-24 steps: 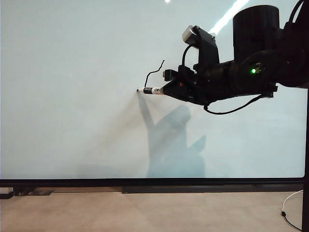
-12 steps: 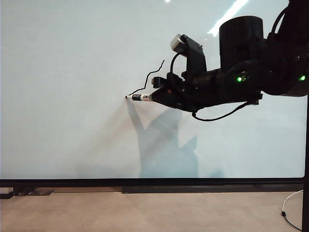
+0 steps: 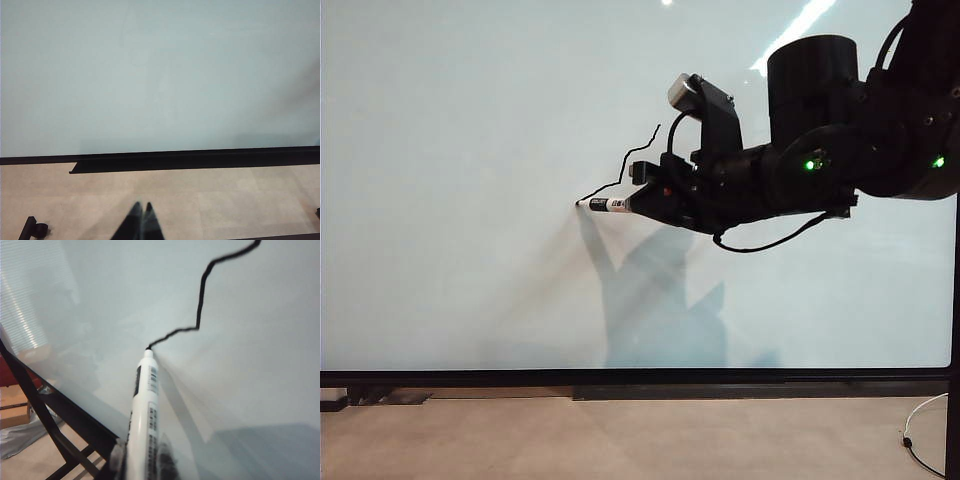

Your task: Pick up the pen on the shelf to the right of the whiteboard and draw a triangle.

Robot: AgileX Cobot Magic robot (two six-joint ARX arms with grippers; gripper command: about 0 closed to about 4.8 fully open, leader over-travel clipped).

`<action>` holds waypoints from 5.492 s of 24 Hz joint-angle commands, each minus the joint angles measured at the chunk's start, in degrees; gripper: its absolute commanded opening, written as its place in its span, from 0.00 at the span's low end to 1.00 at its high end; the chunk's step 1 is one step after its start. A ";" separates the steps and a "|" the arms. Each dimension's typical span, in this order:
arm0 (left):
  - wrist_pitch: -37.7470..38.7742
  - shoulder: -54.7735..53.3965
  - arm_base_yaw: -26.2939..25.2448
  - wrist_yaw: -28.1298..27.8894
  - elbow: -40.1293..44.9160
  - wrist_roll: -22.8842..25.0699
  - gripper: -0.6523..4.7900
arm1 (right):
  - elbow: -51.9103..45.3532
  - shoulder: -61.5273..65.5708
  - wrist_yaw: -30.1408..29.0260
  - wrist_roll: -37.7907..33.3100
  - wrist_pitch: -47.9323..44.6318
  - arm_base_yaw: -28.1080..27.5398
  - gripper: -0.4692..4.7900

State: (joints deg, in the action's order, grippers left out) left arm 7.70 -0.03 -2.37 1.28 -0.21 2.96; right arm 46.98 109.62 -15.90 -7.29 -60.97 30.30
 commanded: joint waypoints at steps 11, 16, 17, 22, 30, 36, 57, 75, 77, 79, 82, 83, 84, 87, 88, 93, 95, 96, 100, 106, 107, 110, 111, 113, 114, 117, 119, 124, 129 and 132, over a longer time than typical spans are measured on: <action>-0.46 0.02 0.02 0.02 -0.22 0.02 0.11 | 0.92 1.81 3.10 -1.62 -0.15 1.55 0.08; -0.48 0.02 0.02 0.04 -0.22 0.02 0.11 | 2.40 3.28 2.93 -2.21 -0.09 2.36 0.08; -0.46 0.02 0.02 0.07 -0.22 0.02 0.11 | 2.51 3.30 2.91 -2.21 0.04 2.38 0.08; -0.46 0.02 0.02 0.07 -0.22 0.02 0.11 | 2.49 3.30 3.08 -2.23 0.13 2.38 0.08; -0.46 0.02 0.02 0.04 -0.22 0.02 0.11 | 2.45 3.26 4.52 -2.58 0.61 2.38 0.08; -0.46 0.02 0.02 0.04 -0.22 0.02 0.11 | 2.01 3.10 5.66 -1.77 0.48 2.36 0.08; -0.46 0.02 0.02 0.02 -0.22 0.02 0.11 | -4.50 -2.25 5.92 1.36 -0.63 -1.62 0.08; -0.46 0.02 0.02 0.02 -0.22 0.02 0.11 | -6.99 -4.68 5.75 2.64 -0.59 -4.52 0.08; -0.46 0.02 0.02 0.02 -0.22 0.02 0.11 | -7.69 -5.29 5.81 2.78 -0.66 -4.96 0.08; -0.46 0.02 0.02 0.02 -0.22 0.02 0.11 | -8.61 -6.16 5.90 2.86 -0.63 -5.35 0.08; -0.48 0.02 0.02 0.02 -0.22 0.02 0.11 | -9.81 -7.15 5.79 2.99 -0.76 -6.43 0.08; -0.46 0.02 0.02 0.02 -0.20 0.02 0.11 | -10.49 -7.67 5.73 2.99 -0.81 -7.23 0.08; -0.48 0.02 0.02 0.02 -0.22 0.02 0.11 | -10.78 -7.80 5.73 3.04 -0.87 -7.45 0.08; -0.44 0.02 0.02 0.02 -0.22 0.02 0.11 | -11.50 -8.46 5.49 3.08 -0.79 -8.52 0.08; -0.46 0.02 0.02 0.02 -0.22 0.02 0.11 | -11.65 -8.61 5.31 3.10 -0.79 -8.74 0.08; -0.46 0.02 0.02 0.02 -0.22 0.02 0.11 | -12.00 -8.70 5.29 3.23 -1.01 -9.57 0.08; -0.46 0.02 0.02 0.04 -0.22 0.02 0.11 | -12.02 -8.79 5.03 3.23 -0.96 -9.90 0.08; -0.46 0.02 0.02 0.02 -0.22 0.02 0.11 | -12.13 -8.83 5.07 3.28 -1.05 -9.92 0.08; -0.46 0.02 0.02 0.02 -0.22 0.02 0.11 | -12.39 -9.09 4.22 3.26 -1.01 -10.80 0.08; -0.48 0.02 0.02 0.02 -0.22 0.02 0.11 | -14.40 -11.26 4.42 3.91 -1.03 -11.96 0.08; -0.44 0.02 0.02 0.04 -0.22 0.02 0.11 | -15.08 -11.93 4.42 4.02 -1.03 -12.33 0.08; -0.46 0.02 0.02 0.02 -0.22 0.02 0.11 | -16.46 -13.11 4.42 4.28 -1.01 -13.57 0.08; -0.48 0.02 0.02 0.02 -0.22 0.02 0.11 | -16.81 -13.35 4.46 4.35 -0.98 -13.64 0.08; -0.46 0.02 0.02 0.04 -0.22 0.02 0.11 | -17.22 -13.66 4.44 4.33 -1.07 -14.05 0.08; -0.48 0.02 0.02 0.04 -0.22 0.02 0.11 | -17.33 -13.73 4.39 4.33 -0.96 -14.23 0.08; -0.46 0.02 0.04 0.02 -0.22 0.02 0.11 | -18.36 -14.36 4.85 4.42 -1.18 -14.51 0.08; -0.46 0.02 0.04 0.02 -0.22 0.02 0.11 | -18.84 -14.51 4.81 4.31 -1.57 -15.02 0.08; -0.48 0.02 0.02 0.04 -0.22 0.02 0.11 | -20.57 -14.82 5.81 4.33 -3.78 -15.39 0.08; -0.48 0.02 0.02 0.04 -0.22 0.02 0.11 | -21.64 -15.10 5.73 4.02 -4.09 -16.48 0.08; -0.46 0.02 0.02 0.04 -0.22 0.02 0.11 | -22.32 -15.13 5.73 3.89 -4.90 -17.00 0.08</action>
State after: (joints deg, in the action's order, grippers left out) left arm 7.70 -0.01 -2.37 1.30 -0.21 2.96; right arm 24.64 94.83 -10.22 -3.18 -64.10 13.41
